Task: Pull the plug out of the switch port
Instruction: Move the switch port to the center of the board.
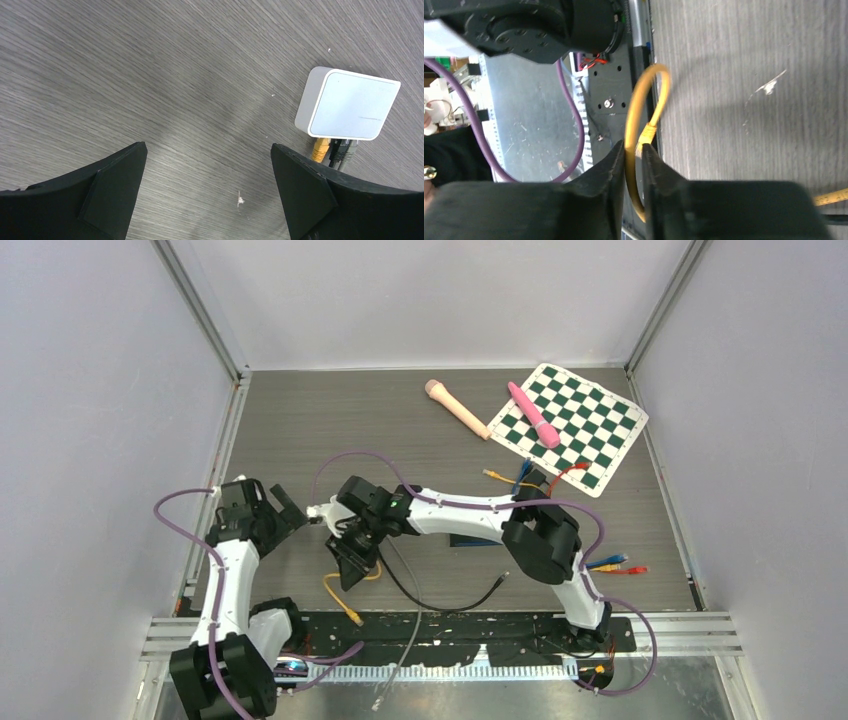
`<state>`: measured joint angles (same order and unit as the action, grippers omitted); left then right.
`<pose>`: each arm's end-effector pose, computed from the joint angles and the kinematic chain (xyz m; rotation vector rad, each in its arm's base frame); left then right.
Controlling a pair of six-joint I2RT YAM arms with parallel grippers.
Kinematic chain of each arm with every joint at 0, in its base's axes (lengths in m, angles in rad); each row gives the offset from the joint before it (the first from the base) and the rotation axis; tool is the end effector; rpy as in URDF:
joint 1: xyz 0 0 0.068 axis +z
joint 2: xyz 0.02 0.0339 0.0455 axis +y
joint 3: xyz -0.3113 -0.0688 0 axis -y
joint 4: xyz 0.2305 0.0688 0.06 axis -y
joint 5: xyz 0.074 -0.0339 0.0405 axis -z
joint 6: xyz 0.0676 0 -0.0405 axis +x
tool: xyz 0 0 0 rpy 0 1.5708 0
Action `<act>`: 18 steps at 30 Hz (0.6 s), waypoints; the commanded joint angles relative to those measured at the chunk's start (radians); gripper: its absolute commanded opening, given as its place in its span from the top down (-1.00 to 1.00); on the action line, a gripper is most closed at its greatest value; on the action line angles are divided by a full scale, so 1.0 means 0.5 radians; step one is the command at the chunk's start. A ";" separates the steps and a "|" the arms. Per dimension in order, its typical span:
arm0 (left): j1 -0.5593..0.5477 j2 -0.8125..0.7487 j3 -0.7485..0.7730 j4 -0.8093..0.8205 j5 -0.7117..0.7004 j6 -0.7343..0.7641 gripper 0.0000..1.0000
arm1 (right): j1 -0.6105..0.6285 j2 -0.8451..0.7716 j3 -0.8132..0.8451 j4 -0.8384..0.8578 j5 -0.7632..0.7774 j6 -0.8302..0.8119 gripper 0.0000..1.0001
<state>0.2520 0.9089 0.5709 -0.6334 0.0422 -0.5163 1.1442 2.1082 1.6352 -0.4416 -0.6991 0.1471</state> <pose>0.1420 0.0336 0.2224 -0.9397 2.3689 -0.1571 0.1626 0.4628 0.2297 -1.5935 2.2226 1.3460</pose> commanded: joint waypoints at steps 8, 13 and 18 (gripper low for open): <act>0.018 0.101 0.083 0.126 0.167 0.044 -0.99 | 0.005 -0.430 -0.362 -0.246 -0.506 -0.401 0.70; 0.016 0.170 0.073 0.192 0.299 0.064 -0.99 | 0.006 -0.343 -0.179 -0.634 -0.476 -0.707 0.44; 0.018 0.264 0.074 0.274 0.449 0.069 -0.99 | -0.028 -0.431 -0.218 -0.400 -0.259 -0.466 -0.06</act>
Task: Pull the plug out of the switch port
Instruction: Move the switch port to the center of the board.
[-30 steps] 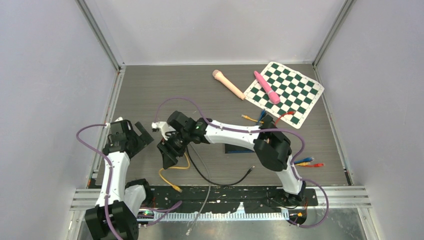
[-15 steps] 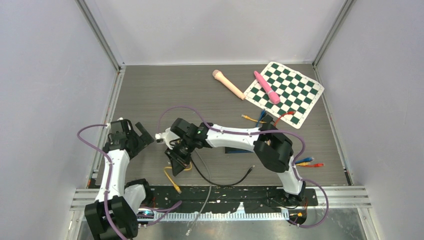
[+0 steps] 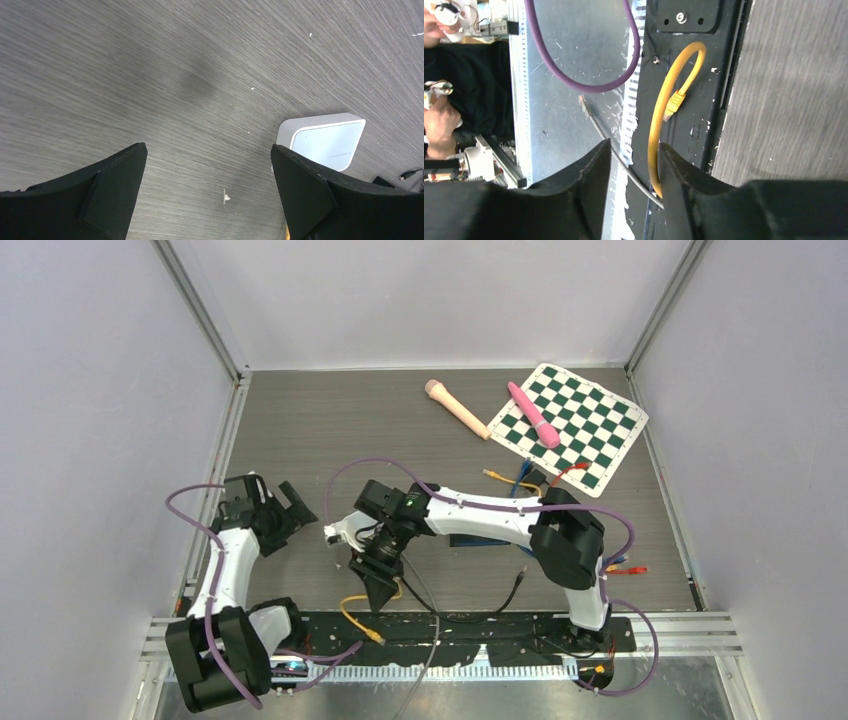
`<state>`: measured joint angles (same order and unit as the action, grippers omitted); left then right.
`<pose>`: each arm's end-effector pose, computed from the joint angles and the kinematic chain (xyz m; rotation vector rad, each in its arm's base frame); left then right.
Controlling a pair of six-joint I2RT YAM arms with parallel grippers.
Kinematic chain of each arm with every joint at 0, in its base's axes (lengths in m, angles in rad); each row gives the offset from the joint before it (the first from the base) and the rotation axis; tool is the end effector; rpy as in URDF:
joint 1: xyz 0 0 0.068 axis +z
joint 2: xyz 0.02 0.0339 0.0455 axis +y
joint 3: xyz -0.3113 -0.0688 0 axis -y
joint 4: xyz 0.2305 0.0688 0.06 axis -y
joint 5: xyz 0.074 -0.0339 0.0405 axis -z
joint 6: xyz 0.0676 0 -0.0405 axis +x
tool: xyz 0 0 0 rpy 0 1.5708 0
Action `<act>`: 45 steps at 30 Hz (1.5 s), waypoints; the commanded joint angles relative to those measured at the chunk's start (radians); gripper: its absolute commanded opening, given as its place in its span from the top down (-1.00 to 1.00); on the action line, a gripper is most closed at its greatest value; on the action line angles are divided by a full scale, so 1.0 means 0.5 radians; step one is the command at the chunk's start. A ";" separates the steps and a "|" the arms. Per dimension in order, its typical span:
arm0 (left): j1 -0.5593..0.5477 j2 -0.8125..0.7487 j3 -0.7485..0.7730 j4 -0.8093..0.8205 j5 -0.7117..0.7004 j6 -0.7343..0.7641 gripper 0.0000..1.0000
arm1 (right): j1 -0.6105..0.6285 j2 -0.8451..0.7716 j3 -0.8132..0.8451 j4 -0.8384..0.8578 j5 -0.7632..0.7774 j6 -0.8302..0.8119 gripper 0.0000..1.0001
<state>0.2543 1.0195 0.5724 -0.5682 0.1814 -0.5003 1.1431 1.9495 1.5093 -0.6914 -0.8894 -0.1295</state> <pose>0.1626 0.0297 0.2138 -0.8930 2.4361 -0.3249 0.1259 0.4028 0.2533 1.8443 -2.0107 -1.4243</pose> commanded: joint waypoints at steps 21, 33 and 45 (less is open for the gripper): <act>-0.420 0.531 0.237 0.311 0.404 0.185 -0.91 | -0.752 -0.223 -0.783 1.496 0.587 1.658 -0.01; -0.655 0.785 0.357 0.300 0.335 0.163 -0.59 | -0.784 0.020 -0.591 1.465 0.724 1.653 0.00; -0.764 0.890 0.333 0.428 0.419 0.142 -0.33 | -0.820 0.272 -0.335 1.286 0.554 1.397 -0.01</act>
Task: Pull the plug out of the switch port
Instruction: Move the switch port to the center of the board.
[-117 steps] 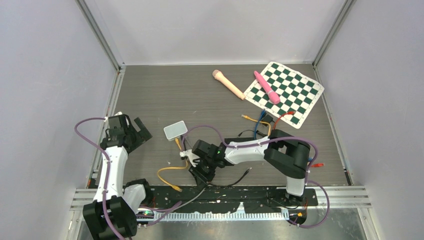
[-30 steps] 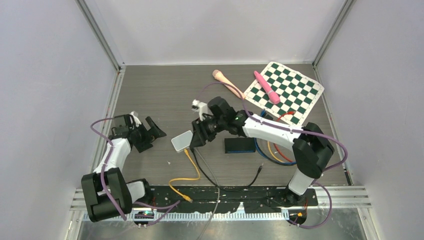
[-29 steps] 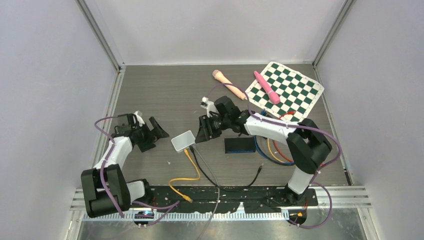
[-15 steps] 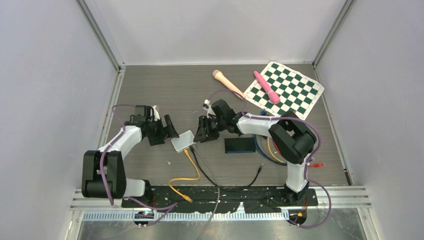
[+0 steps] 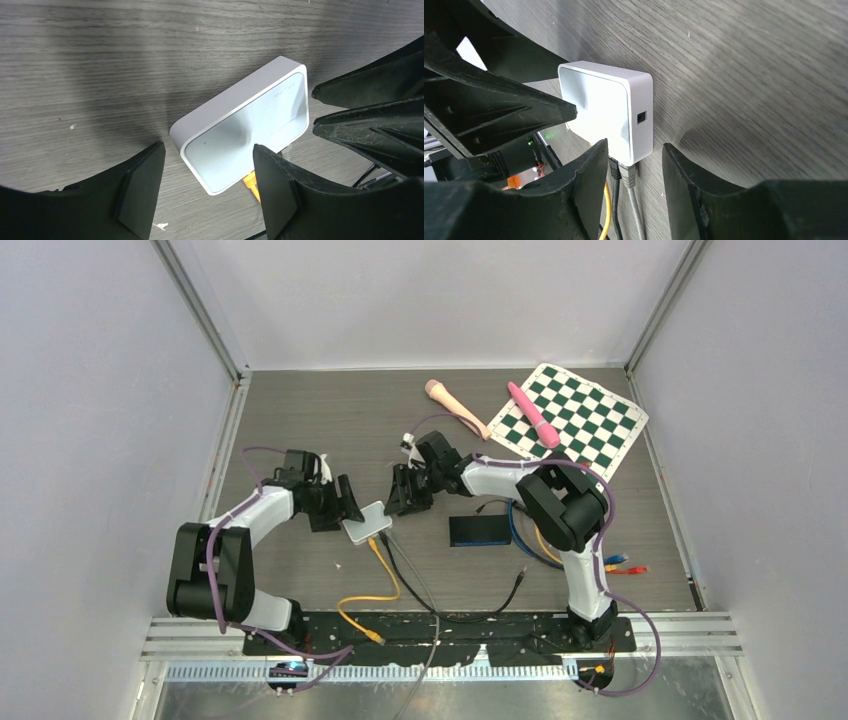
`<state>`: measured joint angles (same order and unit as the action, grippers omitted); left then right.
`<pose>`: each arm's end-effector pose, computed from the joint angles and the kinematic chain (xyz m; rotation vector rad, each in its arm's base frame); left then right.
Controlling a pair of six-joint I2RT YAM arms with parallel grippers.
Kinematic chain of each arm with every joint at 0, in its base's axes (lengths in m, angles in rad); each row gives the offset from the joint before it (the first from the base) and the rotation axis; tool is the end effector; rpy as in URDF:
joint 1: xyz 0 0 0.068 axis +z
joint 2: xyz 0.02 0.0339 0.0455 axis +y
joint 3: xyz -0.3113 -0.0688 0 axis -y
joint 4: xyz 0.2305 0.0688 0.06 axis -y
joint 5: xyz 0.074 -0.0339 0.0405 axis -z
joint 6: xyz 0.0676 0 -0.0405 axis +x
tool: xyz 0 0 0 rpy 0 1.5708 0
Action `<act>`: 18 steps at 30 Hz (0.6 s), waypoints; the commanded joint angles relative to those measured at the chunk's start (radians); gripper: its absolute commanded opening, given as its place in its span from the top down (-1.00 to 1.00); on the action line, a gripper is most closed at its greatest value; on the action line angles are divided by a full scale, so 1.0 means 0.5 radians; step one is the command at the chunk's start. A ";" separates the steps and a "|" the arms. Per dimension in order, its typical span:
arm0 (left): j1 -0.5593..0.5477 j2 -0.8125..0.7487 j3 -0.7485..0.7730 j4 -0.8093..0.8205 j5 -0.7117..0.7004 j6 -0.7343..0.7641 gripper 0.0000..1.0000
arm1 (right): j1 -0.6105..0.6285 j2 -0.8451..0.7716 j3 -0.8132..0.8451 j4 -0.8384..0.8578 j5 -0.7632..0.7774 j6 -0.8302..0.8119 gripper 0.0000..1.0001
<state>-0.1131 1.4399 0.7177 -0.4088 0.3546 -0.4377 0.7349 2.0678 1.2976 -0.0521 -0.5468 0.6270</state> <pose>0.2462 -0.0516 0.1905 -0.3350 2.7265 -0.6401 0.3216 0.3381 0.1732 -0.4304 2.6065 1.2214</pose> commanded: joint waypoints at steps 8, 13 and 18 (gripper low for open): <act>-0.146 0.162 0.152 0.067 0.131 0.096 -0.25 | 0.027 -0.104 -0.204 0.186 -0.098 -0.106 0.20; -0.209 0.132 0.132 0.034 0.111 0.114 -0.26 | 0.025 -0.274 -0.419 0.219 -0.021 -0.122 0.23; -0.210 -0.036 0.128 -0.116 -0.152 0.151 -0.44 | 0.024 -0.373 -0.423 0.020 0.142 -0.241 0.04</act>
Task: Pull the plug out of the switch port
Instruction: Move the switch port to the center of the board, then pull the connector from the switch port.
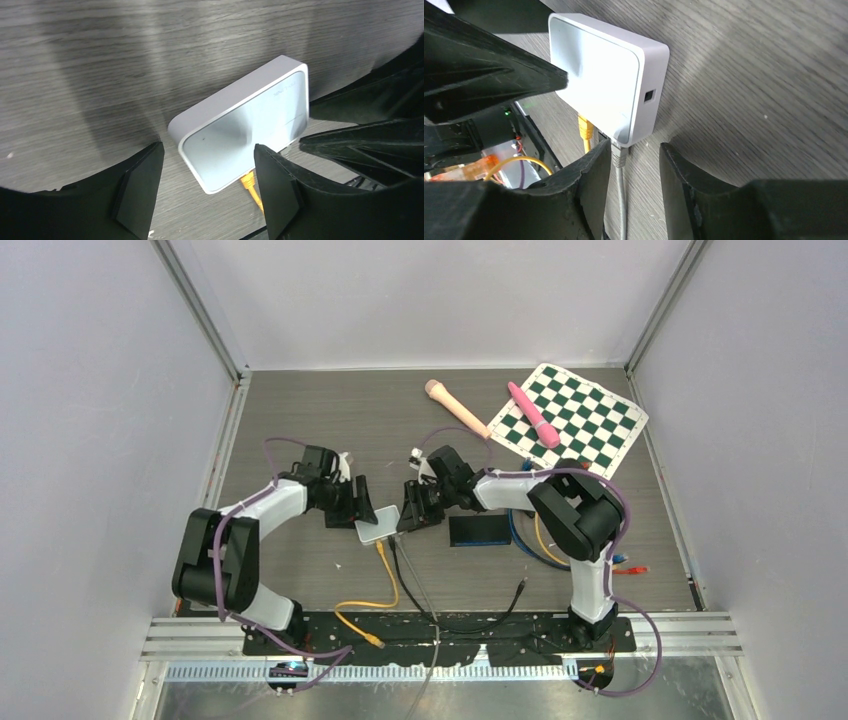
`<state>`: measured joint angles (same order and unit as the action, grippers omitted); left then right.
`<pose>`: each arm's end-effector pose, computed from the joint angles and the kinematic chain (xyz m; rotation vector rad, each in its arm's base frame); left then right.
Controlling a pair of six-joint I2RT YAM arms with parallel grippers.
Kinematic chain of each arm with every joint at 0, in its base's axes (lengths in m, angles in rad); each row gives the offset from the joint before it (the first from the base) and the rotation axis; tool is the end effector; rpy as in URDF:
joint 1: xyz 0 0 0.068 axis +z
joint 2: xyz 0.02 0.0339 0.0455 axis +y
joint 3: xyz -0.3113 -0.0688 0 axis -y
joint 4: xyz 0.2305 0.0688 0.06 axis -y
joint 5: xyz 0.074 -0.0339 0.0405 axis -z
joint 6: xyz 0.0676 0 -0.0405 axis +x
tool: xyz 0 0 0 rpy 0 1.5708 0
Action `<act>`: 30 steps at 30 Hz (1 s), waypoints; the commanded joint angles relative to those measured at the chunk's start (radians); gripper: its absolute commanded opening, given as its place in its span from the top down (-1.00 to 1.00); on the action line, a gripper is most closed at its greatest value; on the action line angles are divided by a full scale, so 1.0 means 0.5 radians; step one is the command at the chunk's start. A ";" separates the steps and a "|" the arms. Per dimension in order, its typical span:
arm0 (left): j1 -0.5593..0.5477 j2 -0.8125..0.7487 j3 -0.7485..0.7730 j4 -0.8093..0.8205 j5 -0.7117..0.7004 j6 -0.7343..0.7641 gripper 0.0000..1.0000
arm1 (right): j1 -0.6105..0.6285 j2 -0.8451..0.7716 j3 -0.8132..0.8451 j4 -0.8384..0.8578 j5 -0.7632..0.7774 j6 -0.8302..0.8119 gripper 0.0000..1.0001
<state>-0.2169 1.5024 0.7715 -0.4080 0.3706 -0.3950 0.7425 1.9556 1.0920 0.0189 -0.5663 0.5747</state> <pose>0.2562 -0.0815 0.1904 -0.1326 2.7626 -0.6765 0.2844 0.3102 0.1678 -0.5117 2.6046 1.2205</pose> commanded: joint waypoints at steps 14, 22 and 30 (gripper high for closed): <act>-0.023 -1.287 -0.103 -0.016 -0.721 0.332 -0.99 | 0.027 -0.769 -0.423 0.234 0.309 -0.120 -0.08; -0.024 -1.283 -0.252 0.262 -0.827 0.561 -0.98 | 0.062 -0.838 -0.569 0.440 0.304 -0.028 -0.08; -0.166 -1.011 -0.165 0.161 -0.204 1.324 -0.99 | 0.064 -0.723 -0.605 0.597 0.192 0.100 -0.08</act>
<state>-0.2581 0.9546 0.6506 -0.3408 0.0551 0.0048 0.7708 1.5715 0.7967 0.2169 -0.4370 0.5777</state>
